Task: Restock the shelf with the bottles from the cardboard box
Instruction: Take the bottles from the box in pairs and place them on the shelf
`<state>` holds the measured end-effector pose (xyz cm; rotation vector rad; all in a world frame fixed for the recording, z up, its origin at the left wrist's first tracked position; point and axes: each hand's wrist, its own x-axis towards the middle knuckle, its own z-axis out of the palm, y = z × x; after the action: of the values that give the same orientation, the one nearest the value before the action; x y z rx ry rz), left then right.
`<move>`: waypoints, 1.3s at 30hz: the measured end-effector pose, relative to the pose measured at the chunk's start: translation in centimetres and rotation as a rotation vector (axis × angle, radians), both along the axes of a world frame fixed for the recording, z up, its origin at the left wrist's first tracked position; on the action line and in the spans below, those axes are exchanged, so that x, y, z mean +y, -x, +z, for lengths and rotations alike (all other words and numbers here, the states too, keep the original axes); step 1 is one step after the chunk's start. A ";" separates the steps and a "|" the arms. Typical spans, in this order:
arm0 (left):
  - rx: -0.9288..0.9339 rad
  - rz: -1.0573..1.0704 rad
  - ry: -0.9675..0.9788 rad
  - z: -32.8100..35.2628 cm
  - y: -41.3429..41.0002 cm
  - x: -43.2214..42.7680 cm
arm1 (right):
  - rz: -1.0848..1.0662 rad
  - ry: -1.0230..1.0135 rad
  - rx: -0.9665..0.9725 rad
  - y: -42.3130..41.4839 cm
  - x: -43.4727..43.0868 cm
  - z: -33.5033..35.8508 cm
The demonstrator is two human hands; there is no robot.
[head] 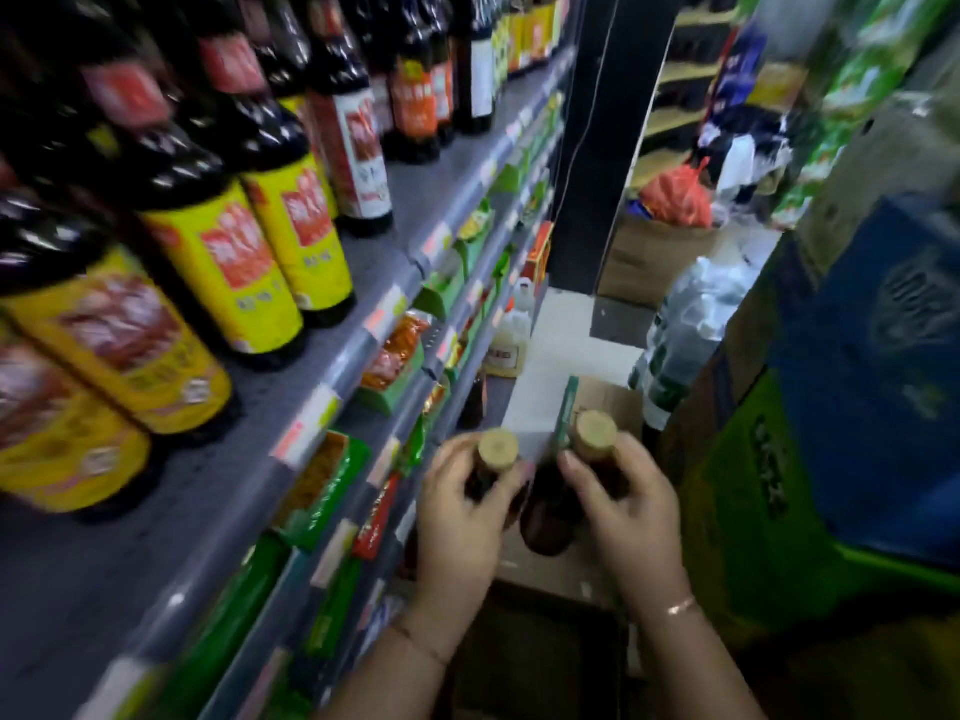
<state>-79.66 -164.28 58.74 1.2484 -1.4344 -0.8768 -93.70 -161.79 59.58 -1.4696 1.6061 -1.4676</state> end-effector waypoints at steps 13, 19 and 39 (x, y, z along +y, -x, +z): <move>0.115 0.125 0.380 22.4 -9.1 3.7 | 0.338 0.313 -0.177 -9.3 -1.1 20.5; 0.076 0.332 0.379 23.1 -14.8 6.3 | 0.589 0.301 -0.291 -15.3 -1.0 21.6; 0.039 0.820 0.306 21.5 -24.1 13.1 | 1.117 0.135 -0.403 -28.1 0.3 20.7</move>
<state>-55.56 -151.15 80.26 1.3940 -0.8431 -0.1159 -65.64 -161.53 80.28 -1.5756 0.2852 -1.0612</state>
